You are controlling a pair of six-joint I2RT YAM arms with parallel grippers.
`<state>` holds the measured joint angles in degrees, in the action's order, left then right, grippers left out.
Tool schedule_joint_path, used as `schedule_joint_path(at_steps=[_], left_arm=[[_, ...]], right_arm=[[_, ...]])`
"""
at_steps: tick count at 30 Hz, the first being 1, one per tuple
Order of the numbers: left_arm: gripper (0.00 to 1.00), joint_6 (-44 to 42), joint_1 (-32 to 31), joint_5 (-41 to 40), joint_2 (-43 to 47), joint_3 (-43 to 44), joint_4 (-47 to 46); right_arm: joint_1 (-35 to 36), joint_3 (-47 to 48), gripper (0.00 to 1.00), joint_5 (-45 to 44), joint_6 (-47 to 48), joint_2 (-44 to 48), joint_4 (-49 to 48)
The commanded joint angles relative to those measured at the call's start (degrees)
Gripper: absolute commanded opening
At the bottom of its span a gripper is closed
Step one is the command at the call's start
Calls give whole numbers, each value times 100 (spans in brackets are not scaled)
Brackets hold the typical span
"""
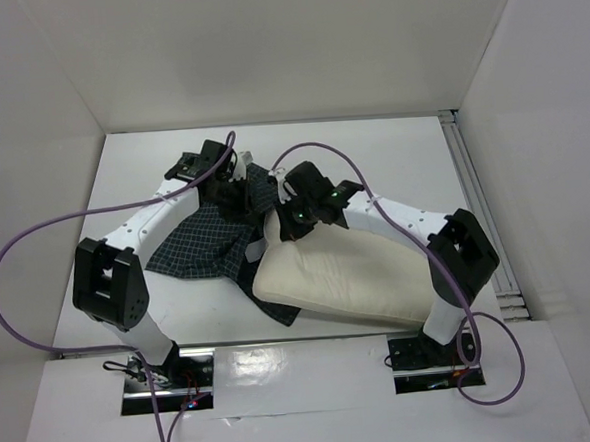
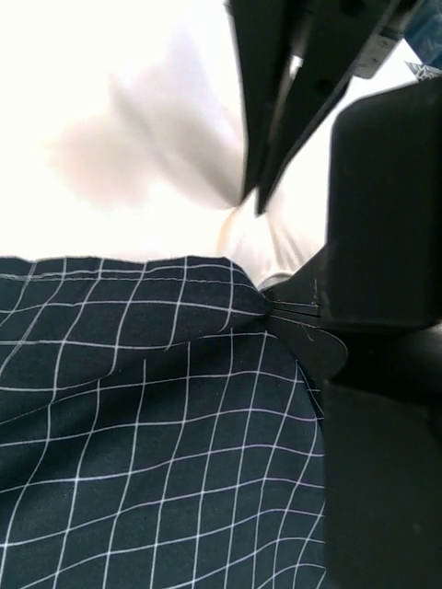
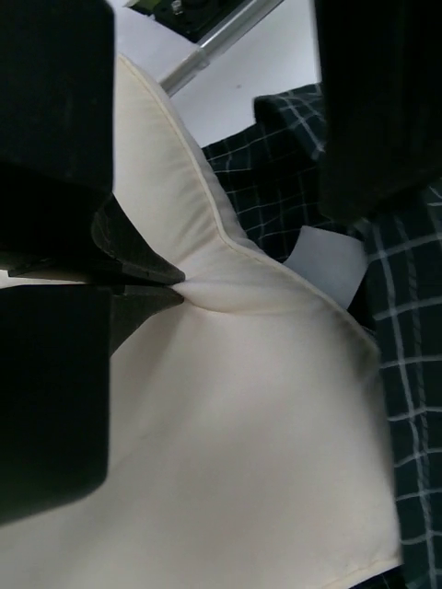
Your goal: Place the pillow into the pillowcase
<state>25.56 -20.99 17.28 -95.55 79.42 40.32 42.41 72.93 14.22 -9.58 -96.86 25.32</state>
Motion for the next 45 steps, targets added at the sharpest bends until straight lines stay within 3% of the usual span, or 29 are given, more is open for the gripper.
schedule_joint_path(at_steps=[1,5,12,23,27,28,29,32,36,40,43,45], left_arm=[[0,-244,-80,118,291,-136,55],[0,-297,-80,-233,344,-137,248],[0,-350,-80,-6,405,56,354],[0,-350,-133,521,388,601,486],[0,-236,-185,522,81,839,486],[0,-236,-186,522,11,917,486],[0,-184,-186,453,-173,987,486],[0,-183,-186,452,-411,1058,583],[0,-69,-186,215,-465,1058,583],[0,-8,-186,215,-465,1058,522],[0,45,-186,267,-526,1006,468],[0,106,-186,329,-526,1006,468]], right_arm=[[-206,520,0,11,-52,-61,-133],[-338,582,0,134,-193,-8,-299],[-567,697,0,-358,-553,-17,-879],[-392,1399,0,-1869,-1449,-1246,-1671],[-514,1348,0,-1766,-2037,-1336,-2046],[-515,1269,5,-1495,-2039,-1249,-2153],[-567,1077,17,-1492,-2091,-995,-2224],[-568,655,66,-1623,-1952,-302,-2076],[-568,-259,69,-1694,-1582,586,-1672],[-480,-1042,82,-765,-916,993,-1617],[-225,-1369,90,-429,-704,836,-1741],[-120,-1369,86,-358,-703,320,-1941]])
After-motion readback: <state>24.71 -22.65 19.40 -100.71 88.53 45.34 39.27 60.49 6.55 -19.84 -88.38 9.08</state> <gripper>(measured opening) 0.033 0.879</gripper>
